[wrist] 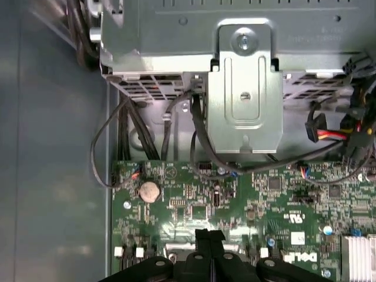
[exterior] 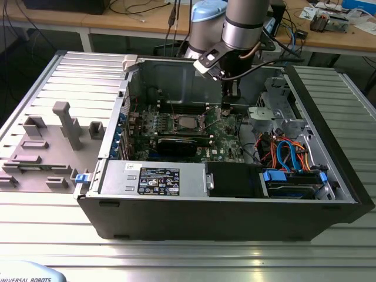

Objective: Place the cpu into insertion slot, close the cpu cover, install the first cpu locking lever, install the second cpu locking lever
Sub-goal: 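Close the cpu cover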

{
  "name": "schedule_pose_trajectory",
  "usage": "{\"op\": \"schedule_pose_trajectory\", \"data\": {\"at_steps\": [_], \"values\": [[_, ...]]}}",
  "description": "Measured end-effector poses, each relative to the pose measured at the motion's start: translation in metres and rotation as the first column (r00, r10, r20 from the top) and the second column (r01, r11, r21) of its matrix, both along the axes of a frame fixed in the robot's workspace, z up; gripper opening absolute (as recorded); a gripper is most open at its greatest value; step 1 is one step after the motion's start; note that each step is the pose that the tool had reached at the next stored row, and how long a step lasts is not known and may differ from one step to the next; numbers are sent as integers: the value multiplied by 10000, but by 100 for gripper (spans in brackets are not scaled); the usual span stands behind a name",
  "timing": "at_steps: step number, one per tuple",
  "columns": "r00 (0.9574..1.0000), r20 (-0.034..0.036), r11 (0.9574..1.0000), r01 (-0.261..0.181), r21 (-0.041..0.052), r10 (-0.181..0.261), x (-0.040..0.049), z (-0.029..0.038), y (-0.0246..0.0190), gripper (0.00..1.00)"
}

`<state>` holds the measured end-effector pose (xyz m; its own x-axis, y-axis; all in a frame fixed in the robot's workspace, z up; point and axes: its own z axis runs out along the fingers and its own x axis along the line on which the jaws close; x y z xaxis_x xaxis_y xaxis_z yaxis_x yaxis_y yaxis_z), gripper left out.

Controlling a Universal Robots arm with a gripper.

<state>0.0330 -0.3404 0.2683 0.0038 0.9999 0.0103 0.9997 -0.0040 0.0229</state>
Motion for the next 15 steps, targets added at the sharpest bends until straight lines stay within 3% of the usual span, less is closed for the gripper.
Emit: {"op": "schedule_pose_trajectory", "data": {"at_steps": [4,10,15], "values": [[10000,-11,10000,0,0,0,87,-77,0,11],[10000,-26,10000,-2,0,2,79,-205,0,11],[9999,-118,10000,-4,5,4,29,-214,0,11]]}}
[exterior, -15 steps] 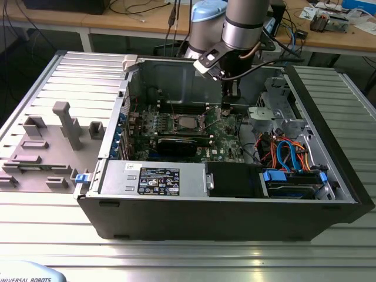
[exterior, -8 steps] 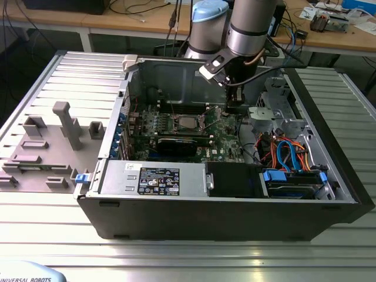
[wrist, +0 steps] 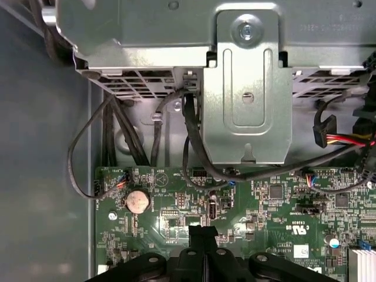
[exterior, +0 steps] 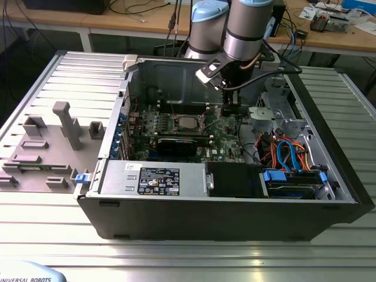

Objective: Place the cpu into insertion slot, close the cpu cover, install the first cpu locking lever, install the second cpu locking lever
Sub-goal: 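Close the cpu cover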

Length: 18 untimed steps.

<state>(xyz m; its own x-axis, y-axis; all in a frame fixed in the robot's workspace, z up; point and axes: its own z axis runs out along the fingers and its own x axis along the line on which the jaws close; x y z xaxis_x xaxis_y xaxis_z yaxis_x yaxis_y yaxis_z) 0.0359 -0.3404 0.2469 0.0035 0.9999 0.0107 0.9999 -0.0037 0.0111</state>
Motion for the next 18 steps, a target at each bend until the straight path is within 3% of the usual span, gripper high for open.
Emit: {"op": "schedule_pose_trajectory", "data": {"at_steps": [18], "values": [[10000,-12,10000,1,32,-1,-37,-1,0,11]]}}
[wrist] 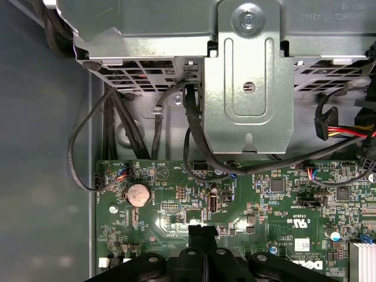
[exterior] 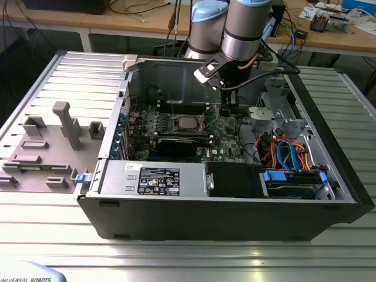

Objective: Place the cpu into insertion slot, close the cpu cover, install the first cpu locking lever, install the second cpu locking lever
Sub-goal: 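Close the cpu cover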

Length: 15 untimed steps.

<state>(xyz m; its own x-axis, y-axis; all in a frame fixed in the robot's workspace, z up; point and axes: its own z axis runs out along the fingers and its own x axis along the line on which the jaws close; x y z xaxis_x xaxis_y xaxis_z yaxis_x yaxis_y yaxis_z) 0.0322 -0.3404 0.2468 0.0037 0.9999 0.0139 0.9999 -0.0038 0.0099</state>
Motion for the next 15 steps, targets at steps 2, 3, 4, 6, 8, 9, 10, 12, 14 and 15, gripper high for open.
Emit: {"op": "schedule_pose_trajectory", "data": {"at_steps": [2,3,4,6,8,9,10,12,14,15], "values": [[10000,0,10000,-1,1,1,-7,0,0,11],[10000,0,10000,-3,1,3,-8,0,0,11],[10000,0,10000,-1,1,1,-9,0,0,11],[10000,0,10000,-1,0,1,-10,-1,0,11],[10000,0,10000,-2,0,2,-10,-1,0,11],[10000,0,10000,-1,0,1,-10,-1,0,11],[10000,0,10000,-1,0,1,-10,-1,0,11],[10000,0,10000,-2,1,2,-11,-1,0,11],[10000,0,10000,-2,0,2,-11,-1,0,11],[10000,0,10000,-1,0,1,-11,-1,0,11]]}}
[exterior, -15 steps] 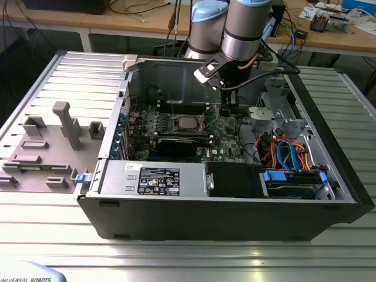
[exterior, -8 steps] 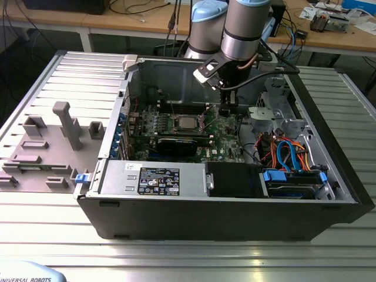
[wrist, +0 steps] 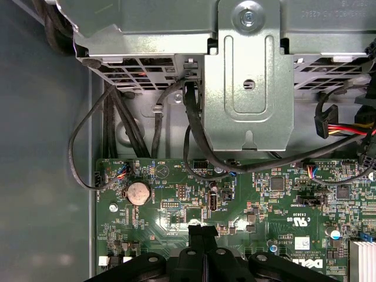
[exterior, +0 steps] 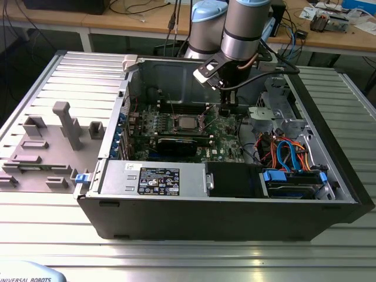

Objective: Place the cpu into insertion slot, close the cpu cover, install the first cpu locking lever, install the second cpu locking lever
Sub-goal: 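Close the cpu cover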

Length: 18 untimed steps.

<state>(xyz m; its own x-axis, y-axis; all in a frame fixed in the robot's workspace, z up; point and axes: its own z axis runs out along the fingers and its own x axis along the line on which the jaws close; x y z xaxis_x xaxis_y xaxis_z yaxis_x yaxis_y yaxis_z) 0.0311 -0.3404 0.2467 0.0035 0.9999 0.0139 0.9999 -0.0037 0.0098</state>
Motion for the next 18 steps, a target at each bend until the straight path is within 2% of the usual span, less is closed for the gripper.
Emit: {"op": "schedule_pose_trajectory", "data": {"at_steps": [7,18], "values": [[10000,0,10000,1,0,-1,-2,-1,0,11],[10000,0,10000,1,0,-1,-85,-2,0,11]]}}
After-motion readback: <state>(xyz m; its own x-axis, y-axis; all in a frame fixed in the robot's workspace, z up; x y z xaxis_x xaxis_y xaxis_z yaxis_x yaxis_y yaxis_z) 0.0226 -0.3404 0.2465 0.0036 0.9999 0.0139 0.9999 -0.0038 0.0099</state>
